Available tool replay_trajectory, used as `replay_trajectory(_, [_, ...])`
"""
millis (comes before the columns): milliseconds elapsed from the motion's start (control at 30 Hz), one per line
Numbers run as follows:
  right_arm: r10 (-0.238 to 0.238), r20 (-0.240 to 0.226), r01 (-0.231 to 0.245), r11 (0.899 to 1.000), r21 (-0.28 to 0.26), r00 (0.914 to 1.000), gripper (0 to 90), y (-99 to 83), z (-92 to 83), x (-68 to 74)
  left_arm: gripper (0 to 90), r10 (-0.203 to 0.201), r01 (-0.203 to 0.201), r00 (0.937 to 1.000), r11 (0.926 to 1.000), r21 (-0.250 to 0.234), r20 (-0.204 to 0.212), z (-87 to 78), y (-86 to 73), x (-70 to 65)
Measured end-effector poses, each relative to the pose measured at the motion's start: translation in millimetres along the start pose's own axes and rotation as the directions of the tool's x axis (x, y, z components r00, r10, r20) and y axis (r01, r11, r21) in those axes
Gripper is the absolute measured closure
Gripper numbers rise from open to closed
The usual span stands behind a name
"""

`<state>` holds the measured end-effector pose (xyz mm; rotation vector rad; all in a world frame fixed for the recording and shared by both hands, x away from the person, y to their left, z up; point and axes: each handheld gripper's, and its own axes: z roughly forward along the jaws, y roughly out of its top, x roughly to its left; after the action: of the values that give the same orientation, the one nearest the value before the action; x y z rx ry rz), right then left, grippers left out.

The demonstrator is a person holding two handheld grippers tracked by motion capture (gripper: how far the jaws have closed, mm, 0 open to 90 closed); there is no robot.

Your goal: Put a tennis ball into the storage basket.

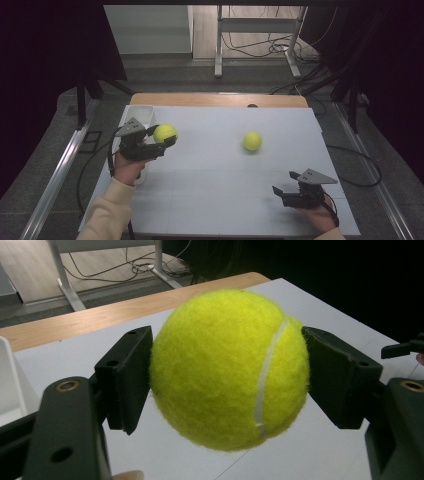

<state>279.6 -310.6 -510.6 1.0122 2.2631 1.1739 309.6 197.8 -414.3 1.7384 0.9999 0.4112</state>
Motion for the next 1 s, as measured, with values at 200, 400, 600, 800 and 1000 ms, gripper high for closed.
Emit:
replay_trajectory(200, [-0.001,0.001,0.001,1.000,-0.002,1.0000,15.3,0.1,0.6,-0.5,25.7,-0.003,0.003,0.9998,1.0000,0.001,-0.017,-1.9,3.5,6.1])
replay_trajectory(400, [0.001,0.001,-0.001,1.000,-0.003,1.0000,15.3,0.0,0.4,-0.9,25.7,-0.013,0.013,0.9998,0.9999,-0.001,-0.018,-1.5,6.4,10.5])
replay_trajectory(600, [0.001,0.002,-0.001,1.000,-0.001,1.0000,15.3,-0.1,0.5,-0.5,25.7,-0.021,0.021,0.9994,0.9998,0.000,-0.027,-1.7,9.6,15.3])
replay_trajectory(800, [0.000,0.002,0.000,1.000,-0.002,1.0000,15.4,0.1,-0.1,-0.3,25.7,-0.029,0.029,0.9987,0.9996,0.004,-0.043,-2.7,12.1,20.0])
replay_trajectory(1000, [0.000,0.000,0.000,1.000,-0.002,1.0000,15.4,0.0,0.0,-0.2,25.7,-0.034,0.035,0.9981,0.9994,0.003,-0.051,-4.3,15.9,24.2])
